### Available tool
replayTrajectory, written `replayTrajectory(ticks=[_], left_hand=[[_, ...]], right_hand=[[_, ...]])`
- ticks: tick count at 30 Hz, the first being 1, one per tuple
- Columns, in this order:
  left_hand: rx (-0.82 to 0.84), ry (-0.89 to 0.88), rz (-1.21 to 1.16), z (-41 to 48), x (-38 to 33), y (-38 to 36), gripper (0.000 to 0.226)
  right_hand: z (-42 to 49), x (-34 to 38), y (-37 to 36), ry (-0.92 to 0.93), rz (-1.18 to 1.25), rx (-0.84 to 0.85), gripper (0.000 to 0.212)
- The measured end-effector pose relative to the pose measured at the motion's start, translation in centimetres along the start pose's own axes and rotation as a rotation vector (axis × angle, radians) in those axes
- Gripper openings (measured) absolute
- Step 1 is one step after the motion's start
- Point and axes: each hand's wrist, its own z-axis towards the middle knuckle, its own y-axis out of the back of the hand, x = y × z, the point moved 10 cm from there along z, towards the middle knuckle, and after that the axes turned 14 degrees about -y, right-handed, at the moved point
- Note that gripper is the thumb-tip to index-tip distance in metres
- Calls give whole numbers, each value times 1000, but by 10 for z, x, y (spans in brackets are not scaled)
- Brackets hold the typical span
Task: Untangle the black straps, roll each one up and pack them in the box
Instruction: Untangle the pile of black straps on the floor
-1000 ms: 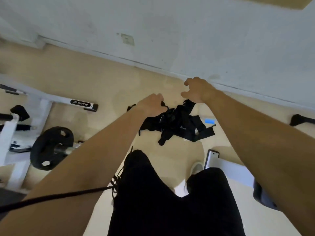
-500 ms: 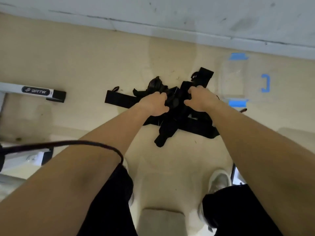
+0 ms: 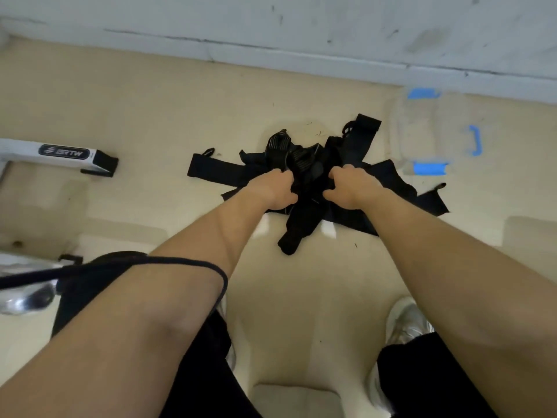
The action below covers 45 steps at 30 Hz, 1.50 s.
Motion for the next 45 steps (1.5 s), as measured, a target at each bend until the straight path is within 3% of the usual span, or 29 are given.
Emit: replayTrajectory(ticks=[4,13,24,32,35,39,45], left_hand=[[-58,13,6,-52,-17,0,44],[-4,94,66,-109,2,-47,46],[-31,100,-50,-10,62,-77,44],[-317,239,-195,61,130,-84,43],[-399,213,-174,82,137,-82,47],[-379,147,-125,104,139,-88,47],[-490,75,89,102,132,-79,26]], right_hand=[[-36,11,4,27,33,-46,58],[-73,30,-30,54,54,-23,50],[2,28,-101,-6,157,42,57],[75,58,-99,82,510,-127,38],[100,59,-100,62,537,-176,37],[122,57,-111,16,549,-169,39],[119,47,-129,18,485,-187,45]])
